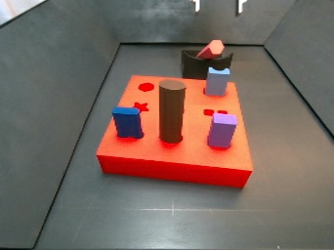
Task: Pick up the hexagon object. Move up. Place the hexagon object on the fixture. Regrasp the hexagon object. Move to above the board. Insert the hexagon object.
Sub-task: Regrasp the hexagon object.
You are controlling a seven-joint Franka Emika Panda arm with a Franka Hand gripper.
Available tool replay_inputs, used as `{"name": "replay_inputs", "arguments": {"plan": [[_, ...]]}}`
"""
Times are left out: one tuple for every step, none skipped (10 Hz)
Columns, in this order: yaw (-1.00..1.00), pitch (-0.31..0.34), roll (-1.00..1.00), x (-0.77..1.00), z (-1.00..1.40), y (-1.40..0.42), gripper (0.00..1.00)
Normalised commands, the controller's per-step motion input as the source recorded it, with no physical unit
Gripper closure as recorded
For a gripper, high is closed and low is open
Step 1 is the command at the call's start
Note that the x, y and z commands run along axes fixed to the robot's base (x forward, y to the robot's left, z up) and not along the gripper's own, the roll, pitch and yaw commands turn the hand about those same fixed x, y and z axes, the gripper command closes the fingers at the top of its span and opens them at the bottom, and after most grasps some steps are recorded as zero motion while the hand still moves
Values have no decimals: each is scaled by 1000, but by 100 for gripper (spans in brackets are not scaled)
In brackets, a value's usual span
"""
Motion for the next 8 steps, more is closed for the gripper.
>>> {"name": "replay_inputs", "arguments": {"plan": [[19, 64, 1000, -51, 943, -1000, 0], [18, 58, 1000, -73, 805, -918, 0], [17, 55, 1000, -57, 509, -674, 0], [17, 54, 1000, -48, 353, -544, 0], [17, 50, 1000, -28, 75, -280, 0], [17, 48, 1000, -20, 43, -55, 0], [17, 47, 1000, -24, 52, -30, 0], [17, 44, 1000, -16, 31, -45, 0]]}}
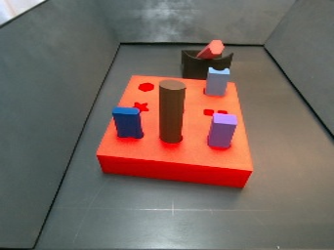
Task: Pick up the hexagon object. Move up. Place the hexagon object on the fixture. Regrasp the hexagon object. Move to above the board. Insert the hexagon object.
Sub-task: Regrasp the hexagon object.
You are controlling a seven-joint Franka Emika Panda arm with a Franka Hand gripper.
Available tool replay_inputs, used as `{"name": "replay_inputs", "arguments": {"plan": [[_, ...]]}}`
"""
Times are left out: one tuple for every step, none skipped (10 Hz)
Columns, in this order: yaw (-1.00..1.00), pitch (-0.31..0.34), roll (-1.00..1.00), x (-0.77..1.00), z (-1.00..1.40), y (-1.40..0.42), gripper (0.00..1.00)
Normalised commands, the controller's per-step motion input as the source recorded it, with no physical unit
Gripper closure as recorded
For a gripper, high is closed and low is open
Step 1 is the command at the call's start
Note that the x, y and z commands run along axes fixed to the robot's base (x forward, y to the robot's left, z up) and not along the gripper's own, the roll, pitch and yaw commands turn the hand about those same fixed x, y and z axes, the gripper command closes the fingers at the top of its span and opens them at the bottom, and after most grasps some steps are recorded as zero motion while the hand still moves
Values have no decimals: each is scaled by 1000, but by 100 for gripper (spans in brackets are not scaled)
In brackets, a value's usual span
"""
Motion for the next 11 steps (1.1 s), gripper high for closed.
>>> {"name": "replay_inputs", "arguments": {"plan": [[18, 41, 1000, -9, 20, -34, 0], [19, 39, 1000, -5, 17, -25, 0], [20, 37, 1000, 2, 14, -21, 0], [22, 37, 1000, 7, 9, -20, 0], [23, 38, 1000, 9, 10, -17, 0], [26, 45, 1000, 9, 9, -20, 0], [28, 53, 1000, 14, 8, -17, 0], [31, 63, 1000, 31, 3, -24, 0], [34, 69, 1000, 39, 0, -26, 0], [43, 90, 1000, 57, 6, -29, 0], [47, 100, 1000, 65, 7, -32, 0]]}}
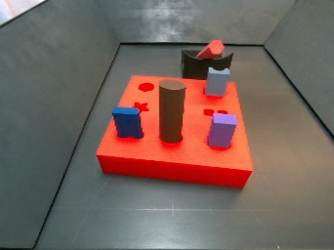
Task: Pick up the hexagon object. Move up. Place the hexagon object on the fixture. Regrasp the hexagon object. Move to above the board. Insert the hexagon object.
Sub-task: Regrasp the hexagon object.
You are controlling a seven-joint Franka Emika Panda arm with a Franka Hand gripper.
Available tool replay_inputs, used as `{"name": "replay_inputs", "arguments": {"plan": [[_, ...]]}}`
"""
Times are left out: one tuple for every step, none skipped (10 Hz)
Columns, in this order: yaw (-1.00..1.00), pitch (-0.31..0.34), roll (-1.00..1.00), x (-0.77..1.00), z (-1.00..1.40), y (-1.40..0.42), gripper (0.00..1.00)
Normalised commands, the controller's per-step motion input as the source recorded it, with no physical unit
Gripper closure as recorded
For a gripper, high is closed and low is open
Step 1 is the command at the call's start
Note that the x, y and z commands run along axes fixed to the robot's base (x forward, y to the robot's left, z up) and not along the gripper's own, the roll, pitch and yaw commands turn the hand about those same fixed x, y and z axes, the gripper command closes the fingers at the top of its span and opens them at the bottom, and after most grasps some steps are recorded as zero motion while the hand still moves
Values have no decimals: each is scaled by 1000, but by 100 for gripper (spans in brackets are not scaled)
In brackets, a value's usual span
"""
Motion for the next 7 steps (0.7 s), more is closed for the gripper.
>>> {"name": "replay_inputs", "arguments": {"plan": [[60, 123, 1000, 81, 0, -36, 0], [72, 144, 1000, 91, -2, -38, 0], [96, 174, 1000, 100, -2, -43, 0], [122, 197, 1000, 99, -4, -43, 0], [159, 217, 1000, 96, -1, -46, 0], [198, 223, 926, 95, -6, -46, 0], [225, 186, 666, 99, -6, -49, 0]]}}
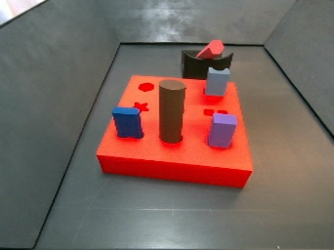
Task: Pick up the hexagon object. Move up. Place the hexagon object on the fixture. Regrasp the hexagon object. Move to above the board. Insert the hexagon object.
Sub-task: Regrasp the hexagon object.
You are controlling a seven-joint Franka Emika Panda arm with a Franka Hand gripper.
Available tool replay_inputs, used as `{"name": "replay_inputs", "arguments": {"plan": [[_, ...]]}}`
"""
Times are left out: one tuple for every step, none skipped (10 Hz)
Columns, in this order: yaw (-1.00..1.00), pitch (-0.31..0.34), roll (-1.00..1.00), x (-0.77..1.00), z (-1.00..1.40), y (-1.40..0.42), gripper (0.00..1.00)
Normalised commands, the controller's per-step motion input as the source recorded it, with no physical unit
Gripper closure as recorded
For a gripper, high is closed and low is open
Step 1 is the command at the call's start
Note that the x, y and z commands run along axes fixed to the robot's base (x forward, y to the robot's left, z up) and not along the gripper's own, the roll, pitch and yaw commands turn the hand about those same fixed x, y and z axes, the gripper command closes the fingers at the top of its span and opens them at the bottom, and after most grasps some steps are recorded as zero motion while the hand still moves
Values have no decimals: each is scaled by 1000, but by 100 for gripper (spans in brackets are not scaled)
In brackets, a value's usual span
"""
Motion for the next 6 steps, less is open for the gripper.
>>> {"name": "replay_inputs", "arguments": {"plan": [[237, 154, 476, 101, -8, -52, 0], [242, 117, 325, 98, 1, -41, 0], [241, 74, 236, 90, 3, -37, 0], [227, 26, 189, 80, -6, -41, 0], [208, -2, 170, 81, -8, -47, 0], [116, 36, 152, 32, -1000, 45, 0]]}}
